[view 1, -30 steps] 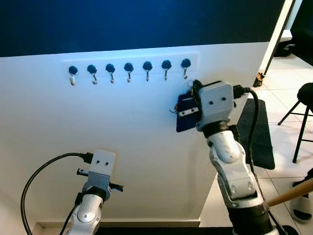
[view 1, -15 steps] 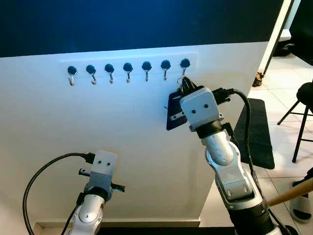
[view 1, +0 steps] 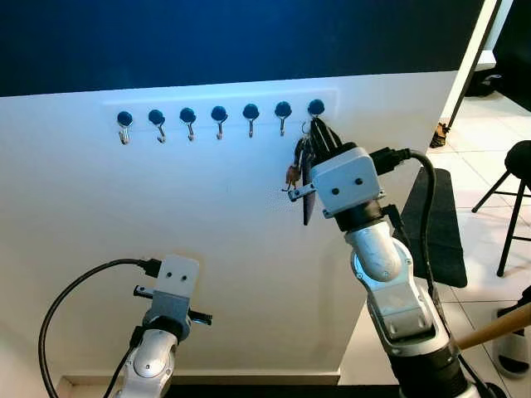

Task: Hang keys on a hook

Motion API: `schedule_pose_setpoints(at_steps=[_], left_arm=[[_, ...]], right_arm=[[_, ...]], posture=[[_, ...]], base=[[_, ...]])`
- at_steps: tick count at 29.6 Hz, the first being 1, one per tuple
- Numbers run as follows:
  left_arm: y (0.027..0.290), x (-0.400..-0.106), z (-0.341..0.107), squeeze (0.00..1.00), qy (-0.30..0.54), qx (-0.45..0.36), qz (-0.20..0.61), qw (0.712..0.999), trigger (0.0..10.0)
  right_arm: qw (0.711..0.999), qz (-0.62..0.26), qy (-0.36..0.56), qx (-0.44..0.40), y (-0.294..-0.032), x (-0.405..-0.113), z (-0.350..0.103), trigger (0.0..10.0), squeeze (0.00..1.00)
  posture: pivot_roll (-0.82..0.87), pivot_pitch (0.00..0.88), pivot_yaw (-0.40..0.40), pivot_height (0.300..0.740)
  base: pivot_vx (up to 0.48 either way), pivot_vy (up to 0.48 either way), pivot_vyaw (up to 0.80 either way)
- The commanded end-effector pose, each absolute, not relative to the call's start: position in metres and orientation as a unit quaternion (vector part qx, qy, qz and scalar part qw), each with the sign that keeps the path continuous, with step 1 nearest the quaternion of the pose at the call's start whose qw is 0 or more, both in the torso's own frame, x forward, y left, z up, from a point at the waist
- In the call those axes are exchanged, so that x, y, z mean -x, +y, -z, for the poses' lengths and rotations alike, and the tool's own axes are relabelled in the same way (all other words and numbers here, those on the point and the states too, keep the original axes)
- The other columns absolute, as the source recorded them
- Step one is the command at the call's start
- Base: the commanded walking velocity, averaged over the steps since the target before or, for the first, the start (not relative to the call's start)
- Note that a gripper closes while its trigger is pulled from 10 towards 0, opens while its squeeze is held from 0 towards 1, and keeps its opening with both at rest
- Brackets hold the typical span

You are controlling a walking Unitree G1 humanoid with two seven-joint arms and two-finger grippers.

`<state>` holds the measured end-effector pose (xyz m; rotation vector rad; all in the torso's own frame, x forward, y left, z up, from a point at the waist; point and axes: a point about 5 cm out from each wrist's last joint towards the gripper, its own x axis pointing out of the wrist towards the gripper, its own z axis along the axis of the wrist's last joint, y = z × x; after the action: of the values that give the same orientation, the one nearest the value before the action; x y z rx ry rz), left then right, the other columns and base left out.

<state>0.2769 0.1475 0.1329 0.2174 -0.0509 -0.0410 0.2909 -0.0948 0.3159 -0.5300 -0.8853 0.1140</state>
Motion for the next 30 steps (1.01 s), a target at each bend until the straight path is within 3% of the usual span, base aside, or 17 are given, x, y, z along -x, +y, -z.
schedule_pose_setpoints(at_steps=[1, 12, 30], left_arm=[[0.148, -0.276, -0.125, 0.00, -0.010, -0.109, 0.021, 0.994, 10.0], [0.147, -0.277, -0.125, 0.00, -0.011, -0.108, 0.024, 0.994, 10.0], [0.145, -0.278, -0.127, 0.00, -0.014, -0.106, 0.021, 0.994, 10.0]], right_arm=[[0.859, -0.044, -0.442, 0.255, -0.095, -0.284, -0.320, 10.0, 0.00], [0.870, 0.022, -0.425, 0.248, -0.107, -0.291, -0.324, 10.0, 0.00], [0.899, -0.044, -0.342, 0.268, -0.087, -0.319, -0.308, 10.0, 0.00]], posture=[[0.02, 0.132, 0.092, 0.740], [0.02, 0.138, 0.097, 0.740], [0.03, 0.138, 0.092, 0.740]], base=[[0.000, 0.000, 0.00], [0.000, 0.000, 0.00], [0.000, 0.000, 0.00]])
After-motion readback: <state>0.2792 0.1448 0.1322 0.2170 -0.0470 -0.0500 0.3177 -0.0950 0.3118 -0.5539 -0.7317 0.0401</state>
